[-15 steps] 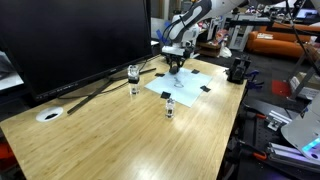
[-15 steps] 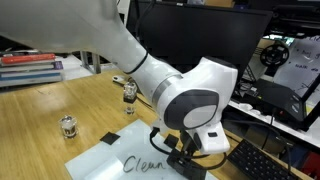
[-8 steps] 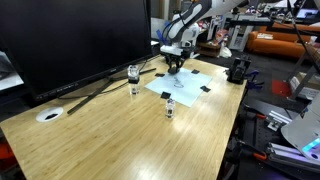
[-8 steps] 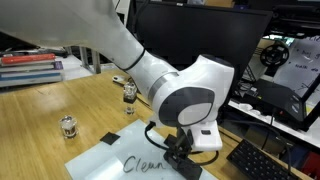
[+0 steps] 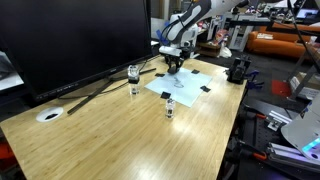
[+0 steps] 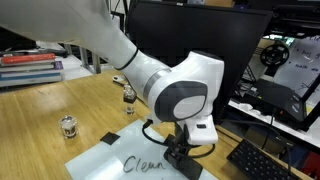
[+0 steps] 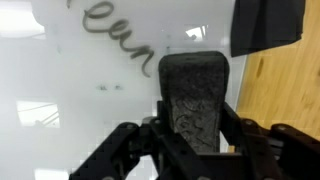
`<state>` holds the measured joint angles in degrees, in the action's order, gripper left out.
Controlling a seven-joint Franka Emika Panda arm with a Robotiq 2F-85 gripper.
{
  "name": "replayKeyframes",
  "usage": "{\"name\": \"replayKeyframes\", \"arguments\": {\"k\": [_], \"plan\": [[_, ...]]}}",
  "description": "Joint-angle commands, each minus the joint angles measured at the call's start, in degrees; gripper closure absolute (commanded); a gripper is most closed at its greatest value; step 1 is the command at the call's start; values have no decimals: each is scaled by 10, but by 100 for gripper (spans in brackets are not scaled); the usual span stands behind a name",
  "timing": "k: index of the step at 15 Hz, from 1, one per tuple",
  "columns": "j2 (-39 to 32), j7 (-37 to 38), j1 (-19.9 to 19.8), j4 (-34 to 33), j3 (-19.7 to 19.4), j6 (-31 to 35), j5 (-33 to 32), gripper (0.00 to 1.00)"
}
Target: Use the duster to clean the whiteboard
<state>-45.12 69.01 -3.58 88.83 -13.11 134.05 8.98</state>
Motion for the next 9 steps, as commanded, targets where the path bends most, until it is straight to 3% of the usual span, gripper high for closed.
{"name": "replayKeyframes", "arguments": {"k": [1,2,9], "plan": [[-1,1,-4,-3,4,-1,-4,47],[0,14,-1,0,4,-3,1,72],[0,213,20,6,1,19,38,72]]}}
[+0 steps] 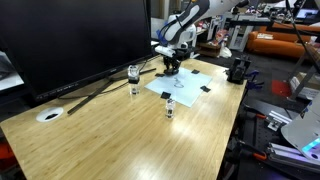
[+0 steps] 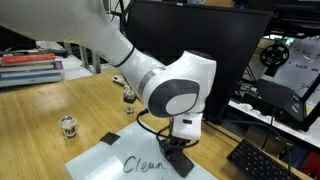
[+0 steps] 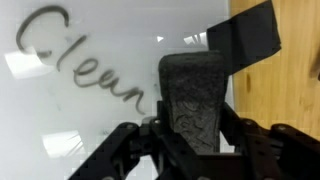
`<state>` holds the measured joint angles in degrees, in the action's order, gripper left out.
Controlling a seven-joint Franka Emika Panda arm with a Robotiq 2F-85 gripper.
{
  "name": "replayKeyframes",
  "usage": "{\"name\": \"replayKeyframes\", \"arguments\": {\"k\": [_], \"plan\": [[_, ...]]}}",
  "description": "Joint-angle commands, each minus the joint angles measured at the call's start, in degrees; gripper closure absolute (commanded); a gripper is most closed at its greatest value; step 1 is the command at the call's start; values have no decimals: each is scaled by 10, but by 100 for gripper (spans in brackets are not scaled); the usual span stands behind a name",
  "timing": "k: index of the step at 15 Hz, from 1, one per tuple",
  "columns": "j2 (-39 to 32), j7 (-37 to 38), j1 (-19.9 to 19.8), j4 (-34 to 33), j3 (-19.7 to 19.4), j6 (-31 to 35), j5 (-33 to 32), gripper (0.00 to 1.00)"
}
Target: Use the duster to clean the whiteboard
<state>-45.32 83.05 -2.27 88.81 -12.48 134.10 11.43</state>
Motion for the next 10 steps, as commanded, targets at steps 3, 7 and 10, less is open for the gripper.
{"name": "replayKeyframes", "arguments": {"k": [3,7,10], "plan": [[-17,143,0,-7,-9,19,7,72],[-31,176,-18,-18,-1,14,8,72],[-39,184,-25,-27,9,6,14,72]]}}
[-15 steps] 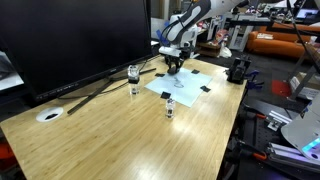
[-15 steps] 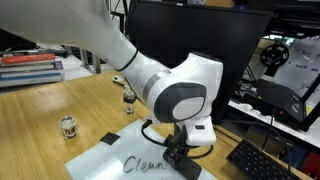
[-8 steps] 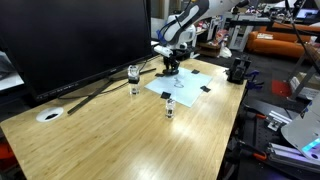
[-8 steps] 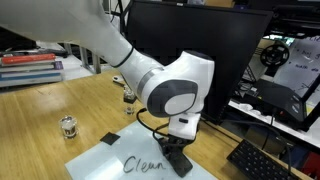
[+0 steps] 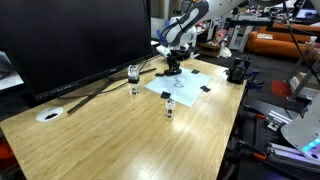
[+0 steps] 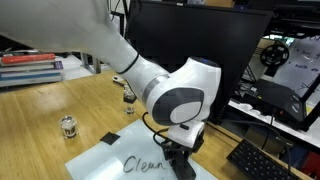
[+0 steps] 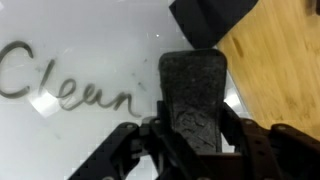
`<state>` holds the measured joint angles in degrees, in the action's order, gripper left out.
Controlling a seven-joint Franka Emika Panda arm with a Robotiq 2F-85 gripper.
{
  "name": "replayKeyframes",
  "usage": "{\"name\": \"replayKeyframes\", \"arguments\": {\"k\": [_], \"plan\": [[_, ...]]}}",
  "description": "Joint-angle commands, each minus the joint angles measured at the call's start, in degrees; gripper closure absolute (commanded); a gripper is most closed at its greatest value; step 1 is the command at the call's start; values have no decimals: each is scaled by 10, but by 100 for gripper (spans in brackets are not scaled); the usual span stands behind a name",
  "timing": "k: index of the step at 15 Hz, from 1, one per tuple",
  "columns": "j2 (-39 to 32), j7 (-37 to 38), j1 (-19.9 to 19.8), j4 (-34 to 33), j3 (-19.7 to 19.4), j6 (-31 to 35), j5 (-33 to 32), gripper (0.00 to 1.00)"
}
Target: Use the duster to clean the whiteboard
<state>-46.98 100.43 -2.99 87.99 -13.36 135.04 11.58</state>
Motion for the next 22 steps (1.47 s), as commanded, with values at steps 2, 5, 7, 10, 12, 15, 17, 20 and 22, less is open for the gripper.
{"name": "replayKeyframes", "arguments": {"k": [2,5,7,10,12,15,17,20,22], "plan": [[-23,13,-20,-17,21,-2,15,72],[-19,14,-23,-3,28,3,20,72],[-15,13,-23,6,34,6,24,72],[-10,16,-21,23,35,15,28,72],[-4,13,-20,38,38,29,33,72],[9,8,-17,67,44,50,39,72],[21,6,-15,90,50,63,41,72],[37,1,-16,120,60,87,47,72],[45,10,-10,89,38,74,24,72]]}}
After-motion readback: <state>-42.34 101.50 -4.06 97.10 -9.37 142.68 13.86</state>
